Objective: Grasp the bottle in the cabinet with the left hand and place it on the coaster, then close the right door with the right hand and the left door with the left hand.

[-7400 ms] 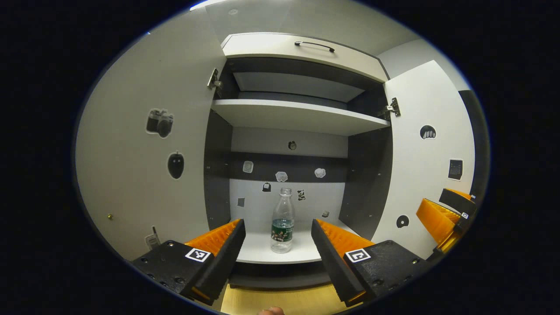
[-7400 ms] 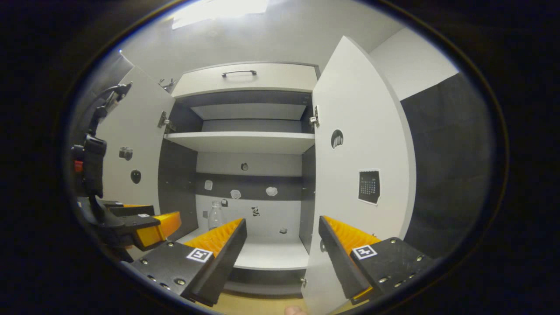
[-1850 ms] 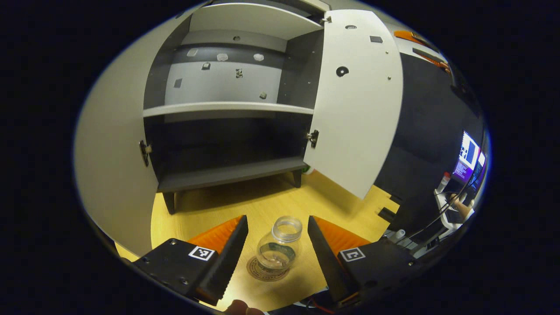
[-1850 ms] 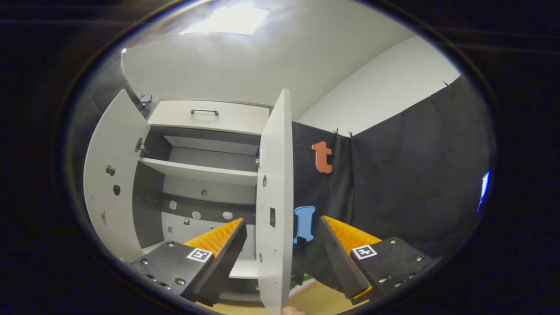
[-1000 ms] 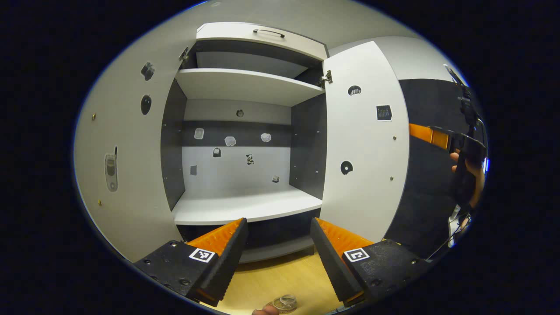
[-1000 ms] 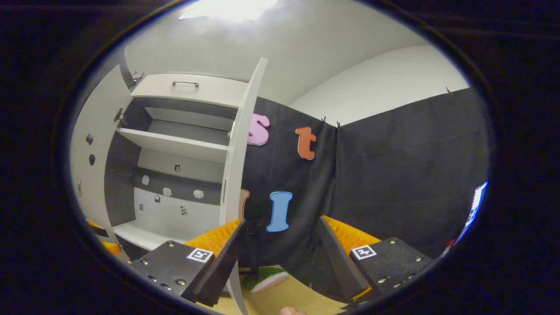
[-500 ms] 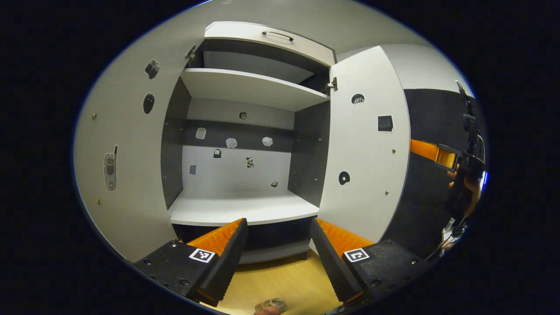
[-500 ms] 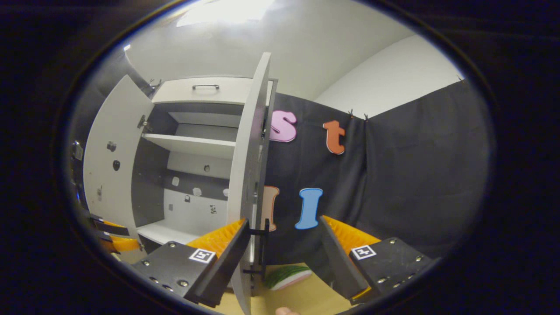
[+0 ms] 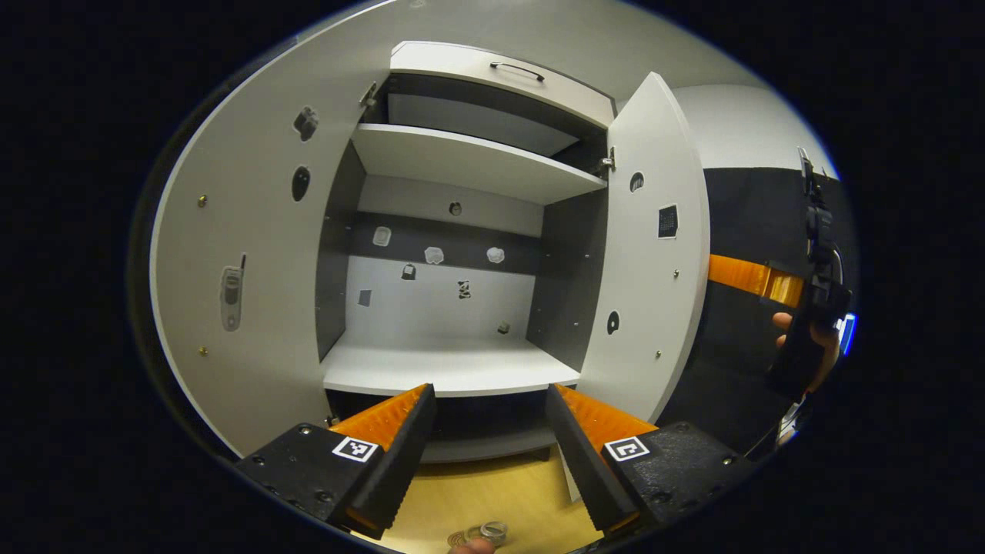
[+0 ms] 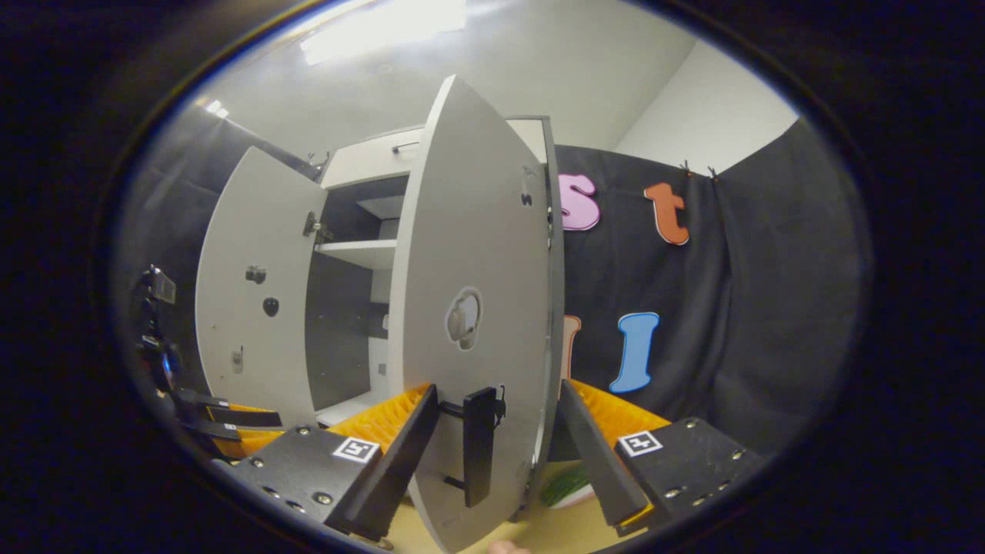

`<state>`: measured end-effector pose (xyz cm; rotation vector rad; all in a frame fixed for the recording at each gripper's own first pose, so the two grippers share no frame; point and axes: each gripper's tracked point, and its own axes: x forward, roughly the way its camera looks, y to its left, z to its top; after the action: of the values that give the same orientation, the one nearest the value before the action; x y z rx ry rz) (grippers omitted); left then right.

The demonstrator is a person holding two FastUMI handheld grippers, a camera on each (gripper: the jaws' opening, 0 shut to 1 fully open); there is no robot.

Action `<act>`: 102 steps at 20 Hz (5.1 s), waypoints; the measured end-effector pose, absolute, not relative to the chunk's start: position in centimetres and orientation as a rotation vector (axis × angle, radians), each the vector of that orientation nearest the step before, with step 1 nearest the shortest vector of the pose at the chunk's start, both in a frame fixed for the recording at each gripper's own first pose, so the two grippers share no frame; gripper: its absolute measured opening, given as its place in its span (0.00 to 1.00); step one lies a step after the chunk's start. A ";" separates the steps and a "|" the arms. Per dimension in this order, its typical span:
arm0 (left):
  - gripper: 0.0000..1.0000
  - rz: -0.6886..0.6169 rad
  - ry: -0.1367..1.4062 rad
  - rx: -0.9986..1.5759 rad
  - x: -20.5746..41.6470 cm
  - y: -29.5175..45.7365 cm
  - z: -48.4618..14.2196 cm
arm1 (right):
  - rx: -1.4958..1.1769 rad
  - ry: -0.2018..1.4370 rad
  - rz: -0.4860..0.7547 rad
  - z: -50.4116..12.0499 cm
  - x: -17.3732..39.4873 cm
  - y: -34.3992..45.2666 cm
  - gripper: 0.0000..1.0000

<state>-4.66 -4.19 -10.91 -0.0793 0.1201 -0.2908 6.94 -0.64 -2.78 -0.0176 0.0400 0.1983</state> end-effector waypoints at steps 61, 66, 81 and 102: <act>0.91 0.327 0.038 -0.089 -14.8 17.4 -7.2 | 0.014 0.070 0.055 -8.4 23.0 13.4 0.97; 0.91 0.350 0.001 -0.092 -13.7 20.8 -6.1 | 0.019 0.050 0.049 -8.4 23.1 13.4 1.00; 0.94 0.055 0.023 -0.118 -8.6 17.7 -6.0 | 0.066 0.026 0.083 -6.8 20.2 12.6 0.97; 0.99 -0.215 0.057 -0.108 0.0 3.8 -7.4 | 0.032 0.006 -0.070 -4.9 15.7 2.0 1.00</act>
<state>-0.03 3.76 -7.44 -0.1081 0.0569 -0.2152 15.72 2.00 -4.89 0.0322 0.0060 -0.0704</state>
